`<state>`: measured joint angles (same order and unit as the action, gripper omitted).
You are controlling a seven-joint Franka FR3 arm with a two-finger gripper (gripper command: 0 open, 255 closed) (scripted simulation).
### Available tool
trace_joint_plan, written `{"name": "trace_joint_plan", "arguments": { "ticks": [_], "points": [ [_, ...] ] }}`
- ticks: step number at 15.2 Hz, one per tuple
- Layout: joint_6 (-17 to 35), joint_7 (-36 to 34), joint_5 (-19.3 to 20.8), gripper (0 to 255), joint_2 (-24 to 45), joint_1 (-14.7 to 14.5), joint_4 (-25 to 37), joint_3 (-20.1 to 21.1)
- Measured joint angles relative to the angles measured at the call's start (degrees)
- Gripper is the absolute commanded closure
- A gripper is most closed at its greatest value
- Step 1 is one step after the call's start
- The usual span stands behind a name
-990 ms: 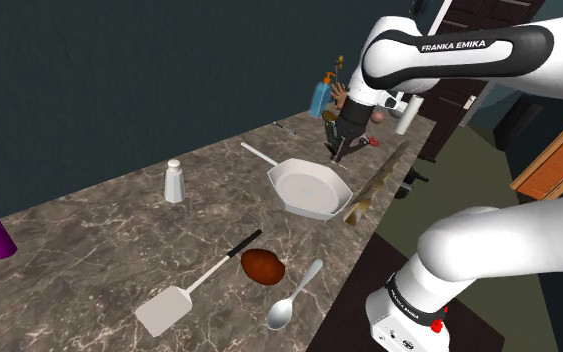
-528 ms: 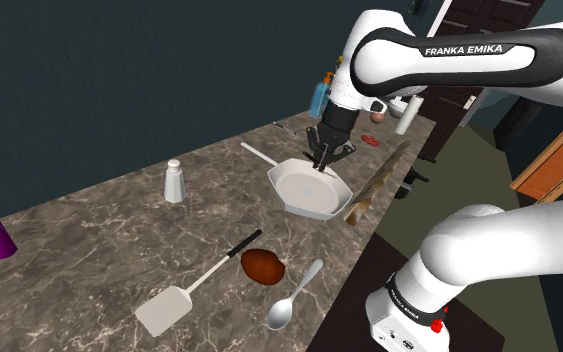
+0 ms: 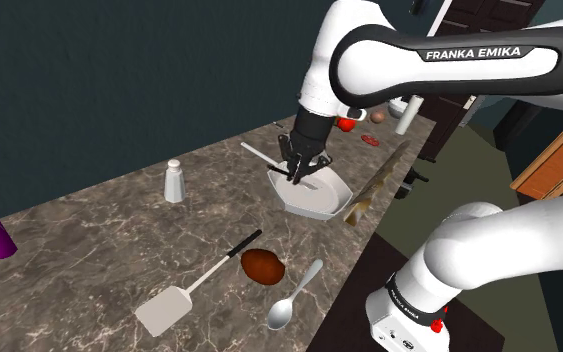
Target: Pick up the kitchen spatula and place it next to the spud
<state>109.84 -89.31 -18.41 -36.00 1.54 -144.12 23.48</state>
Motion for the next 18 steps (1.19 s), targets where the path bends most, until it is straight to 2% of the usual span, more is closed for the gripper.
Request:
{"name": "trace_joint_plan", "arguments": {
  "ticks": [6,10,15,18],
  "points": [
    [1.7,-9.0,-2.5,255,4.5,-2.2,4.7,7.9],
    [2.7,-15.4,-2.7,255,8.7,-2.6,9.3,13.5],
    [4.5,-24.3,-0.3,255,16.2,-1.7,16.3,21.2],
    [5.3,-30.4,3.4,255,22.2,-0.5,21.4,26.3]
  ]
}}
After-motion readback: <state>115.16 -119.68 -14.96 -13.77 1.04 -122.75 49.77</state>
